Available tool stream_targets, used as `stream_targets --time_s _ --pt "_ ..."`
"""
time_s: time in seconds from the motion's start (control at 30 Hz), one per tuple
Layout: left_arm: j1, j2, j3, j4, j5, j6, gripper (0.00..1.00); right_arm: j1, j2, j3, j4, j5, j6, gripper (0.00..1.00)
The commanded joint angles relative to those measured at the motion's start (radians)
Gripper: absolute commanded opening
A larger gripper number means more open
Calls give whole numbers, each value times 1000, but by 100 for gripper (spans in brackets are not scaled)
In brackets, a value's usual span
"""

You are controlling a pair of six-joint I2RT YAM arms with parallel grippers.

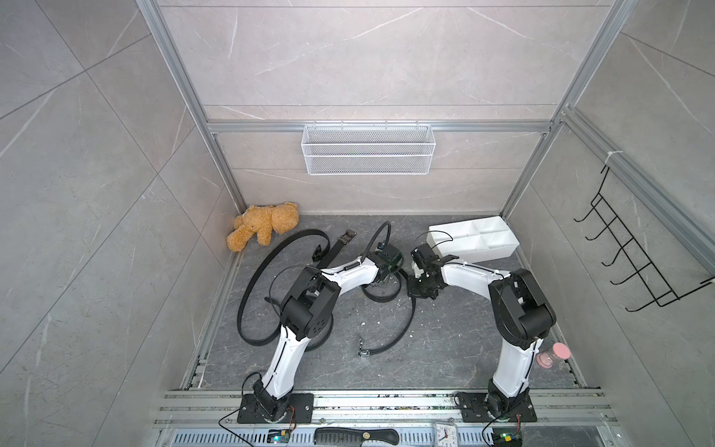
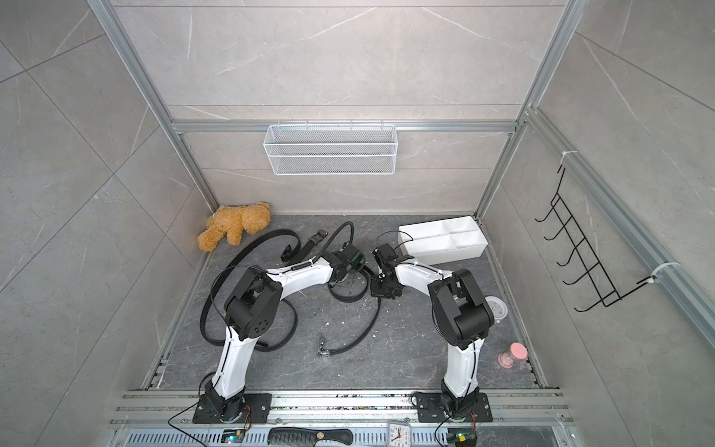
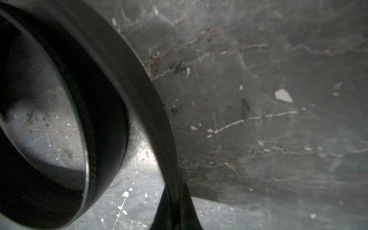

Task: Place the belts into the storage roll
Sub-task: Roll the belt at the center of the board.

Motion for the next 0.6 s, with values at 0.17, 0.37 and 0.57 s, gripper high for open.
stream_targets --time_s 0.17,0.37,0.57 --pt "74 120 78 -131 91 -47 0 -47 -287 -326 71 41 229 0" --pt "79 225 230 -183 81 -25 0 -38 -469 -559 117 -23 444 0" --pt "72 251 227 -156 114 -8 0 47 -513 -588 178 -67 564 0"
